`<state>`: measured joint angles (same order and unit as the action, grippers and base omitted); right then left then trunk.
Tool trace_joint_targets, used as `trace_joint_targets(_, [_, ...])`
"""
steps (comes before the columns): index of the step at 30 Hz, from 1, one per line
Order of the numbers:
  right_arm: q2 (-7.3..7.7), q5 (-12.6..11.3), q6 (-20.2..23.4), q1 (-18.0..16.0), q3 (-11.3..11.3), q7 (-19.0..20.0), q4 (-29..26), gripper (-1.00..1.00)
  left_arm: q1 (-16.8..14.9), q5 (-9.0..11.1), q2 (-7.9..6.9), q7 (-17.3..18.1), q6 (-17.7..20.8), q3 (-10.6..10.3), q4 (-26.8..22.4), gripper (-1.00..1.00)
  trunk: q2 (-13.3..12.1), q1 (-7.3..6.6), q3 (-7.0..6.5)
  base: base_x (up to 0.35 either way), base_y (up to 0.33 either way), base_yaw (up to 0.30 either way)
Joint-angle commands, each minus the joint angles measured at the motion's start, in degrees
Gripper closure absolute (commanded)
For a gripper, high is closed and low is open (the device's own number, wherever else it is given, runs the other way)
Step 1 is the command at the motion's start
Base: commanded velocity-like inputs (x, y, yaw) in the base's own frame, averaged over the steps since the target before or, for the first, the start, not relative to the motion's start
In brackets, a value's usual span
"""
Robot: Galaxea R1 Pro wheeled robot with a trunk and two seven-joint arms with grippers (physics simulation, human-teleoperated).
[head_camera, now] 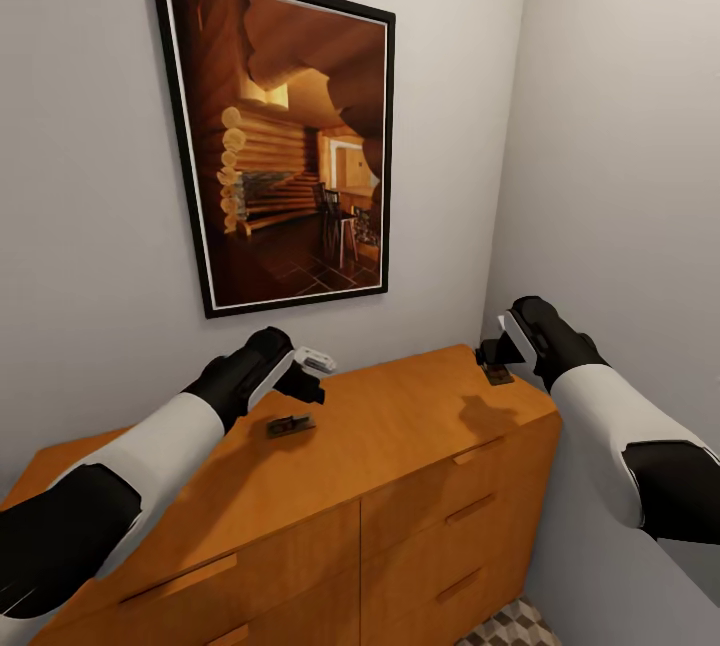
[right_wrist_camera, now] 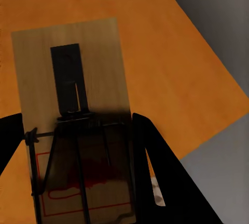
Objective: Take the four mousetraps from the cabinet in the bathroom and place them on the bathroom floor. Make sure all four end up on the same floor surface, and ensure that at least two of them are either under or directly next to the same bathroom sink.
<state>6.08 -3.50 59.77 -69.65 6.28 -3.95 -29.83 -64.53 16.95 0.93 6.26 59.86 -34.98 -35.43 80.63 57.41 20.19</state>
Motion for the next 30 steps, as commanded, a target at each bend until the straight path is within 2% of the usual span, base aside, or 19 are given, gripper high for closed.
trace_joint_targets(1, [0.07,-0.6,0.2,0.0,0.4,-0.4,-0.1,1.0,-0.1,-0.2,-0.06,0.3,0.1,-0.2,0.0,-1.0,0.0,0.0,0.07,0.0,0.0,0.0])
trace_joint_targets(30, [0.15,-0.7,0.2,0.0,0.4,-0.4,0.4,1.0,-0.1,-0.3,-0.13,0.4,0.1,-0.2,5.2,-1.0,0.0,0.0,0.07,0.0,0.0,0.0])
